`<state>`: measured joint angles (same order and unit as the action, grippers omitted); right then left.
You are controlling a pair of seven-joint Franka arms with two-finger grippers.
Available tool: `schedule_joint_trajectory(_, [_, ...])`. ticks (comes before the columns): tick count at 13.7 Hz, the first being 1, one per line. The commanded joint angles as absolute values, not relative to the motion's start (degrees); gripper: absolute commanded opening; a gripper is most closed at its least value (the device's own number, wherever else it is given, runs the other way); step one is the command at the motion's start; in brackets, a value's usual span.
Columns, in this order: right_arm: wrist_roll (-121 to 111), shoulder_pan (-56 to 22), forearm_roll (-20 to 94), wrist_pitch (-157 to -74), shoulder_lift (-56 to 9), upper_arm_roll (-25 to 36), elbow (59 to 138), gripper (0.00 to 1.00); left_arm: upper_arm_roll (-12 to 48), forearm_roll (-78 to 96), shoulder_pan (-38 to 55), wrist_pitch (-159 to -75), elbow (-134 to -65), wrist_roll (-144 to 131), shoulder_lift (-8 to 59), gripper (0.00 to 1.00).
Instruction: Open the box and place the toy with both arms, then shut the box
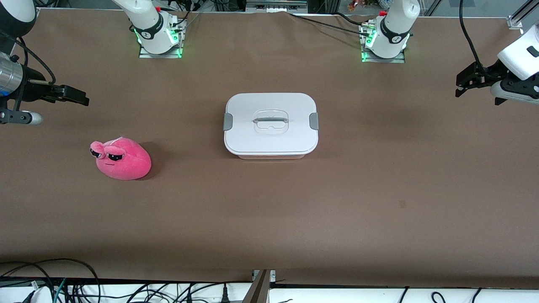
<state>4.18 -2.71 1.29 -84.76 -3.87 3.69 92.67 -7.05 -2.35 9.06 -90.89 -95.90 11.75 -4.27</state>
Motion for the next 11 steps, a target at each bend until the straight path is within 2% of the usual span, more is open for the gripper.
schedule_joint_trajectory(1, [4.92, -2.02, 0.26, -84.99, -3.69, 2.90, 92.64, 1.00, -7.29, -1.24, 8.70, -89.38, -93.87, 12.57, -3.34, 1.00])
schedule_joint_trajectory(6, [4.92, -2.02, 0.26, -84.99, -4.04, 2.90, 92.64, 1.00, -7.21, -1.15, 8.70, -89.21, -93.34, 12.40, -2.90, 1.00])
schedule_joint_trajectory(11, [4.75, -2.02, 0.26, -84.99, -4.13, 2.90, 92.64, 1.00, -7.03, -1.06, 9.14, -85.52, -93.16, 13.09, -2.20, 1.00])
